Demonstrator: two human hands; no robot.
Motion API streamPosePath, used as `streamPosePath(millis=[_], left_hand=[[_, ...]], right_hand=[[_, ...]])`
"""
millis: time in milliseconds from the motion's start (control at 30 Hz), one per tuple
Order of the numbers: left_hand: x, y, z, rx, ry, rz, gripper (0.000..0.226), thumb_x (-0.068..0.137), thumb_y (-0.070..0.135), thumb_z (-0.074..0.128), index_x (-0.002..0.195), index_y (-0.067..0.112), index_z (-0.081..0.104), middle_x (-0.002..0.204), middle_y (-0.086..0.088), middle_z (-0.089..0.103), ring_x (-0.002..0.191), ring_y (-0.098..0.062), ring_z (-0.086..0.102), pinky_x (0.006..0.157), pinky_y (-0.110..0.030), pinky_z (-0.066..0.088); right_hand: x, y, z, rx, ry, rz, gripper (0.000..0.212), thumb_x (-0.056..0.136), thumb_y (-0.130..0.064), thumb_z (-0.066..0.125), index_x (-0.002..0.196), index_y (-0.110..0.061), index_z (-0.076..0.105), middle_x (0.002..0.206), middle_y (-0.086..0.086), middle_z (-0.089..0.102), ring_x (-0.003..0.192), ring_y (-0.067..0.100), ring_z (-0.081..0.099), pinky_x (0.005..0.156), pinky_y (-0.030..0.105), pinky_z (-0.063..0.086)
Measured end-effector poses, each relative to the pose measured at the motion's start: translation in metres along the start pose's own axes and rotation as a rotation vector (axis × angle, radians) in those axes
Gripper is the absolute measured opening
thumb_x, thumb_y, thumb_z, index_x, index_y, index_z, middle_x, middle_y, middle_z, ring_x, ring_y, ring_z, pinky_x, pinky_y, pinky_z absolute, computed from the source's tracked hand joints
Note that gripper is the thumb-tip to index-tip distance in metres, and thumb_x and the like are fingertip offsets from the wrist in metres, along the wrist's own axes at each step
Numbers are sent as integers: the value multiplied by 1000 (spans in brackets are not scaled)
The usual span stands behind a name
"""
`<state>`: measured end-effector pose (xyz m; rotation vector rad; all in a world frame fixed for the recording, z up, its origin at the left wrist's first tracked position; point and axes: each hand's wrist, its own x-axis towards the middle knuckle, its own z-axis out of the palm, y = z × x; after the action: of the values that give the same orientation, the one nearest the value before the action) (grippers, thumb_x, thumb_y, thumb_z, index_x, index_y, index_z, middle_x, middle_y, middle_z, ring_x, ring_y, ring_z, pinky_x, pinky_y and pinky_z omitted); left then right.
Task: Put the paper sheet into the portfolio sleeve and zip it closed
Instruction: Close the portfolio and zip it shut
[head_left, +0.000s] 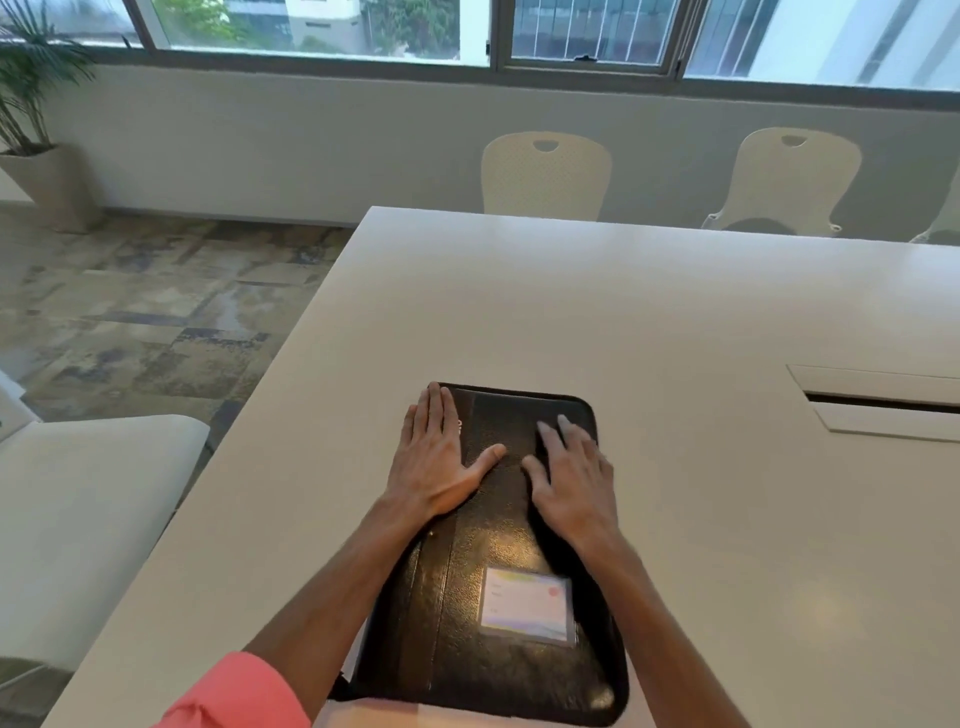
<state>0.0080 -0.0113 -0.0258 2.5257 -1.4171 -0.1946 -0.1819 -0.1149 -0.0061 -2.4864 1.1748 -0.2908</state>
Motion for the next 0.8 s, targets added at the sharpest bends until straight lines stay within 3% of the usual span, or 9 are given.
streamPosePath(millis=[67, 133, 333, 800], left_hand=[[-4, -3, -5, -7, 12, 12, 116, 96, 93, 11, 170, 11, -25, 178, -9, -30, 166, -21, -28, 138, -46, -9], [-16, -4, -4, -12, 42, 24, 107, 99, 89, 10, 172, 17, -20, 178, -4, -30, 167, -18, -26, 138, -46, -11], [-47, -7, 1, -66, -1, -18, 86, 108, 75, 23, 174, 31, -11, 182, 3, -22, 167, -15, -22, 138, -43, -9], [-51, 0, -12, -92, -11, -46, 86, 110, 70, 29, 176, 28, -5, 183, 2, -16, 169, -16, -17, 139, -42, -4]], right_hand=[[-25, 2, 12, -75, -65, 1, 67, 114, -55, 28, 175, -32, 10, 184, -3, -4, 170, 17, -4, 137, 52, 2], [-38, -1, 22, -112, -56, 6, 67, 115, -55, 18, 175, -33, -2, 183, -4, -16, 169, 14, -15, 136, 53, -7], [-46, -11, 28, -162, 33, 28, 65, 116, -50, 13, 175, -29, -2, 183, 1, -15, 169, 16, -15, 136, 56, -6], [-35, -10, 30, -111, 20, 0, 66, 115, -52, 13, 175, -28, 1, 184, 1, -10, 170, 17, -11, 136, 57, -6]])
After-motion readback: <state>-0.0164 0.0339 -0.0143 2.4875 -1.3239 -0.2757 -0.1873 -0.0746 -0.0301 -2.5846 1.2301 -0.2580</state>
